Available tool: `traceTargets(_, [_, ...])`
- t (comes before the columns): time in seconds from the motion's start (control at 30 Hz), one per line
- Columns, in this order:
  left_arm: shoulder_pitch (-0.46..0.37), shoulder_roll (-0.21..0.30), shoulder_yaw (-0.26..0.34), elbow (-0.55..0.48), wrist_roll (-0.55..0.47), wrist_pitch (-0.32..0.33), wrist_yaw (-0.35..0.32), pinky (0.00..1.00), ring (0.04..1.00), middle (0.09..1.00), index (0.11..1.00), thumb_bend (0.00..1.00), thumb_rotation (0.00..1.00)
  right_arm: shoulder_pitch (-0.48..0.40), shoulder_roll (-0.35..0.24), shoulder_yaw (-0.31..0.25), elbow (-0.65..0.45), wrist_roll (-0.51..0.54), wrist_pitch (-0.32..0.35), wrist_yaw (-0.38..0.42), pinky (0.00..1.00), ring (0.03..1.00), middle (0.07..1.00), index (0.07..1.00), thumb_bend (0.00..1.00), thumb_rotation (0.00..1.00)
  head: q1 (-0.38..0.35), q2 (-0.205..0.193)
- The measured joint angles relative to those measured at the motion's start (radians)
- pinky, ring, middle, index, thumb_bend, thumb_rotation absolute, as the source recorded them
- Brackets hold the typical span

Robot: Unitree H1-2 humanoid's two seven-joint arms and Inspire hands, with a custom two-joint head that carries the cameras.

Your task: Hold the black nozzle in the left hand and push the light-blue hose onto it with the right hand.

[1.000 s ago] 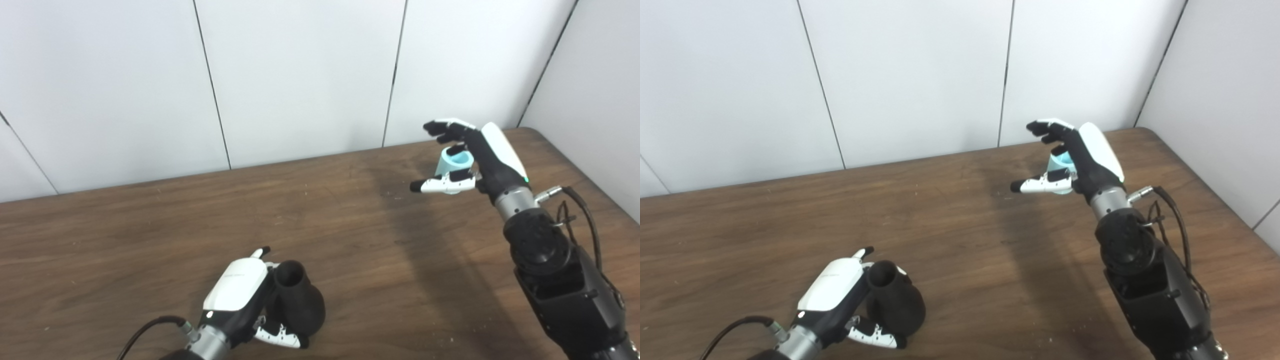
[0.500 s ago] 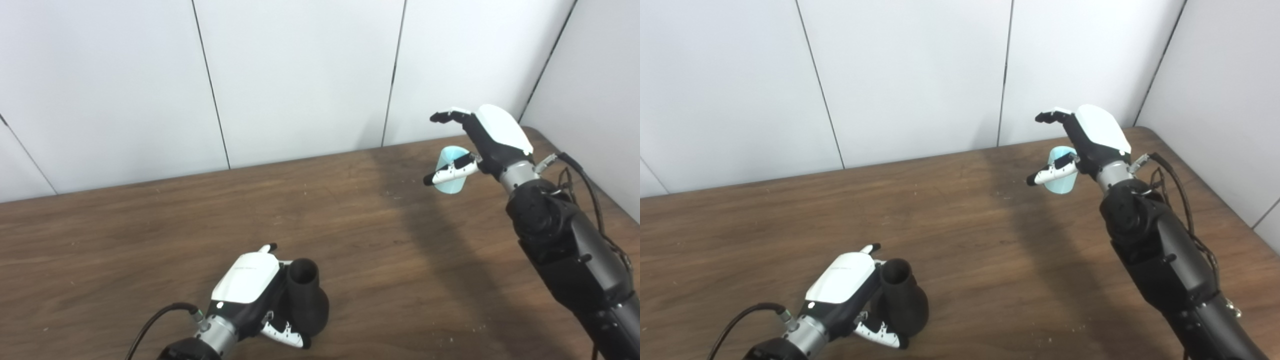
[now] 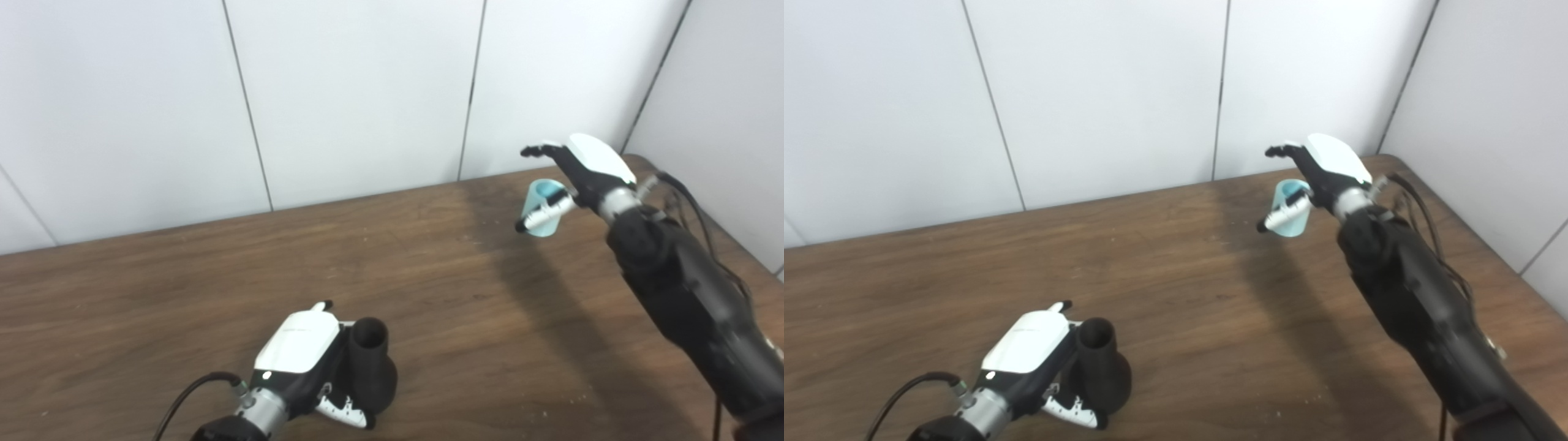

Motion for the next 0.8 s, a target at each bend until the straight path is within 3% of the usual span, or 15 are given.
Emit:
traceTargets(0.17, [0.010,0.006,0.006,0.007,-0.011,-0.037,0.030,1.00,0.657,0.488,0.484,0.52,0.00,-0.087,0.009,0.014,0.088,-0.109,0.016,0.159,0.89,0.981,0.972,0.895,0.99,0.26,-0.037,-0.011])
traceTargets(0.4, [0.021,0.018,0.017,0.024,-0.037,-0.078,0.067,1.00,0.674,0.496,0.477,0.52,0.00,-0.125,0.020,0.014,0.211,-0.146,0.016,0.167,0.93,0.988,0.975,0.895,0.99,0.26,-0.074,-0.022])
traceTargets(0.8, [0.021,0.024,0.023,0.027,-0.048,-0.097,0.069,1.00,0.665,0.500,0.472,0.52,0.00,-0.269,0.036,0.110,0.452,-0.182,0.016,0.266,0.80,0.934,0.935,0.885,0.94,0.15,-0.098,-0.005])
